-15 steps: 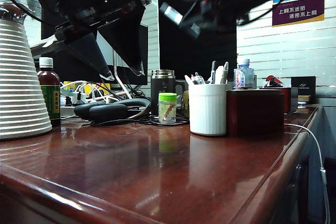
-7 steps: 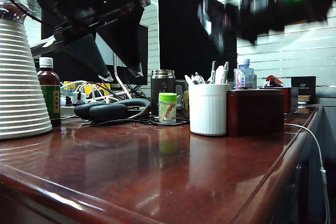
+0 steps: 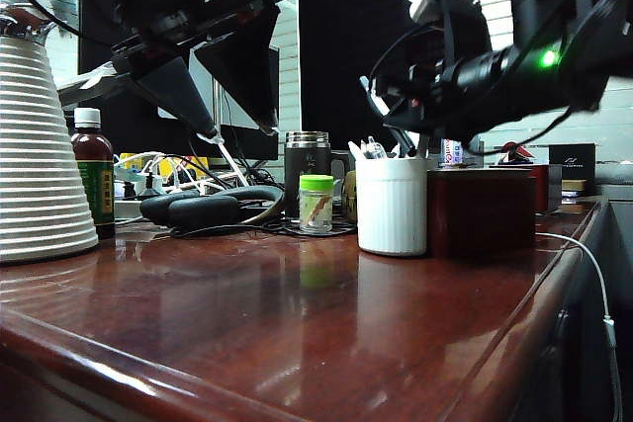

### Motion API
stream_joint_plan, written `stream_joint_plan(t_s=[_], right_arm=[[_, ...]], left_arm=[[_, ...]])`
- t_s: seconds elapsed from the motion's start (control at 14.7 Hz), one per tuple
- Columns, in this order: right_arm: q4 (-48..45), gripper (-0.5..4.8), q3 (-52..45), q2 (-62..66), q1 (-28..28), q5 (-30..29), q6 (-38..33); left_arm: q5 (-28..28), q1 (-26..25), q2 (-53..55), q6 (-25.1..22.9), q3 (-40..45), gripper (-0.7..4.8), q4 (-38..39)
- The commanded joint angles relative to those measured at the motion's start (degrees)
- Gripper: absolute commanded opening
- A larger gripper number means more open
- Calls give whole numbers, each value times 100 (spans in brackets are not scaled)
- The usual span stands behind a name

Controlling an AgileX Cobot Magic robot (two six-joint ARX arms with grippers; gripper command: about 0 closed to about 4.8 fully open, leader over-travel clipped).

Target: Pick up all the pens on the desk and put them into the pen holder one by one.

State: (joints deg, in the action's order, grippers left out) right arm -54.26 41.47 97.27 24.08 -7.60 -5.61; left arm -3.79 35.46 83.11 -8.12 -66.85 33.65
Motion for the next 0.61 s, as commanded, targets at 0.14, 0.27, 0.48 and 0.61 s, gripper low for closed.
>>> stream_joint_plan(t_s=[0.14, 0.27, 0.48, 0.61], right_arm=[[-767, -6, 20, 177, -4, -13, 96], [-866, -6, 22, 177, -4, 0, 181], [-957, -6, 33, 310, -4, -4, 293], [-1088, -6, 131, 435, -4, -24, 295]], left_arm=[[15, -2, 15, -24, 33, 435, -42], [15, -2, 15, -24, 79, 435, -70], [15, -2, 17, -24, 94, 435, -79], [15, -2, 17, -24, 94, 435, -76]])
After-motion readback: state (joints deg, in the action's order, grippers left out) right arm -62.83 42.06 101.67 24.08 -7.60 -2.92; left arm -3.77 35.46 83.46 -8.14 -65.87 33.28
